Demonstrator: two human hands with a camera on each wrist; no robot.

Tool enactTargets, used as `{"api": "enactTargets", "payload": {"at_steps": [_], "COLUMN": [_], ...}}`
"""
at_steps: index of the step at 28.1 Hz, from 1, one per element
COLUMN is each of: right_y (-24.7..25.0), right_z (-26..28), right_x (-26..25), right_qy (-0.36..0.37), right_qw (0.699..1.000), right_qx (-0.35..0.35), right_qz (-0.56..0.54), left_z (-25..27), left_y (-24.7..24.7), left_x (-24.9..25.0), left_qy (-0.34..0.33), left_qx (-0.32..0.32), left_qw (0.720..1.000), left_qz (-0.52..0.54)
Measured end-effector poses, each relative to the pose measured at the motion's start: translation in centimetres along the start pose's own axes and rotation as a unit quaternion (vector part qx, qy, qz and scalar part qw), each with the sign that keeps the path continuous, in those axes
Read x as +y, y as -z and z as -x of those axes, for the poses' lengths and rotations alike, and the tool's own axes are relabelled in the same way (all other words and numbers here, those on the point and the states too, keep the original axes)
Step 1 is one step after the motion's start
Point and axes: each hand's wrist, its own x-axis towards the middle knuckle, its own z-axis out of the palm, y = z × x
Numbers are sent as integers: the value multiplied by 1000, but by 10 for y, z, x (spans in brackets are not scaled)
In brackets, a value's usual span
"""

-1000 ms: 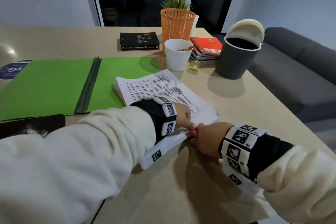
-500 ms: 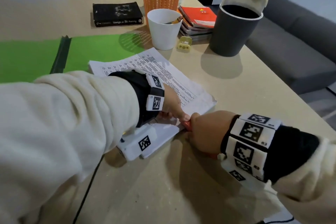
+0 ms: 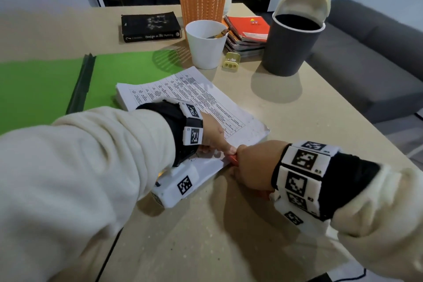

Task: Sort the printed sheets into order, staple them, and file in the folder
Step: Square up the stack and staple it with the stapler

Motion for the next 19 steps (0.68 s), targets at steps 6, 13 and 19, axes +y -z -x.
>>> {"api": "enactTargets", "payload": {"at_steps": [6, 13, 19], "right_y": [-6, -10, -9], "right_z": [0, 4, 8], "right_x": [3, 8, 12], "right_qy": [4, 11, 0], "right_qw": [999, 997, 995], "right_qx": [29, 65, 93], "right_qz": [-15, -34, -47], "left_z": [7, -2, -6], "left_y": [-2, -8, -12], "left_x": [4, 1, -5], "left_qy": [-9, 19, 37], "left_qx": [34, 5, 60], "left_qw": [993, 1000, 982], "left_qz": [-111, 9, 175]}}
